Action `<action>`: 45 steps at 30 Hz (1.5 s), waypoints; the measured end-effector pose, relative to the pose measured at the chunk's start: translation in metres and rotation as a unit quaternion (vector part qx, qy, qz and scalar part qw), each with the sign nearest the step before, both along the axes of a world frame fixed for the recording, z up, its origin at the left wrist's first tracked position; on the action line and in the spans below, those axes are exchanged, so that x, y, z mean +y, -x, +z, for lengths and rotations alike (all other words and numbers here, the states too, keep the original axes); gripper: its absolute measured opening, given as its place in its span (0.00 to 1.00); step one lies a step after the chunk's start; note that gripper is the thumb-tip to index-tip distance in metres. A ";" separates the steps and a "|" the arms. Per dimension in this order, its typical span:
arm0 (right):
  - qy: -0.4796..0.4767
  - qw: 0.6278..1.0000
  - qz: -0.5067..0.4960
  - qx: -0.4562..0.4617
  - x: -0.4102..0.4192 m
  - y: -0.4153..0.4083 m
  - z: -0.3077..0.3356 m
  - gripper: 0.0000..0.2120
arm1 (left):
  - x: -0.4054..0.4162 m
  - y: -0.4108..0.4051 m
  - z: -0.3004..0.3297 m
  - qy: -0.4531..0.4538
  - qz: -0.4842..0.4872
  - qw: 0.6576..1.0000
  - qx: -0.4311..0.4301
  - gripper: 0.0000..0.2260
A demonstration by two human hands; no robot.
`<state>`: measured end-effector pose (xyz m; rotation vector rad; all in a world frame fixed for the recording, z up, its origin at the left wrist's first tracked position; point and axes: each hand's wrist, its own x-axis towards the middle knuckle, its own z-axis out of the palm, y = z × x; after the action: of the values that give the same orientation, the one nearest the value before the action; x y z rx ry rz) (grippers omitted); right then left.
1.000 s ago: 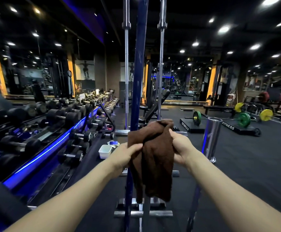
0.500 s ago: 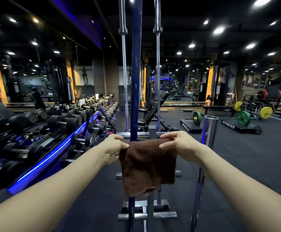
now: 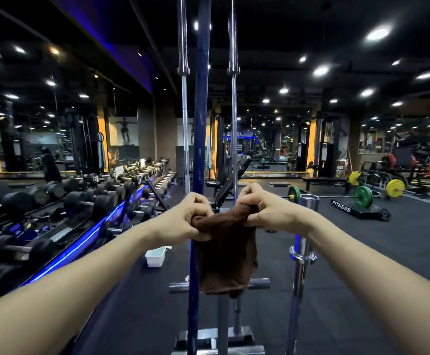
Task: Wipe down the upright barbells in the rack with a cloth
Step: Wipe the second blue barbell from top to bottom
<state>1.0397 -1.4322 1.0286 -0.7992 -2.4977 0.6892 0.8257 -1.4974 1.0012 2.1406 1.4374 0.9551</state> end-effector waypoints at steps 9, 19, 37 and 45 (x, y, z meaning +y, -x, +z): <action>0.058 0.975 -0.063 0.206 0.001 0.011 0.039 0.15 | -0.009 -0.029 0.064 -0.030 -0.081 0.986 -0.140 0.36; -0.127 0.938 -0.025 0.322 -0.017 0.022 0.074 0.07 | 0.018 -0.031 0.108 -0.043 0.188 0.940 -0.281 0.22; -0.302 0.891 -0.144 0.307 0.028 0.078 0.197 0.32 | 0.031 -0.022 0.248 -0.017 0.023 0.921 -0.389 0.18; -0.447 0.791 -0.115 0.401 0.058 0.087 0.270 0.23 | 0.049 -0.006 0.313 -0.221 0.131 0.935 -0.246 0.16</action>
<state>0.9531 -1.3741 1.2985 -0.3065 -1.5775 -0.2581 0.8317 -1.4486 1.3144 1.7953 1.3520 1.9126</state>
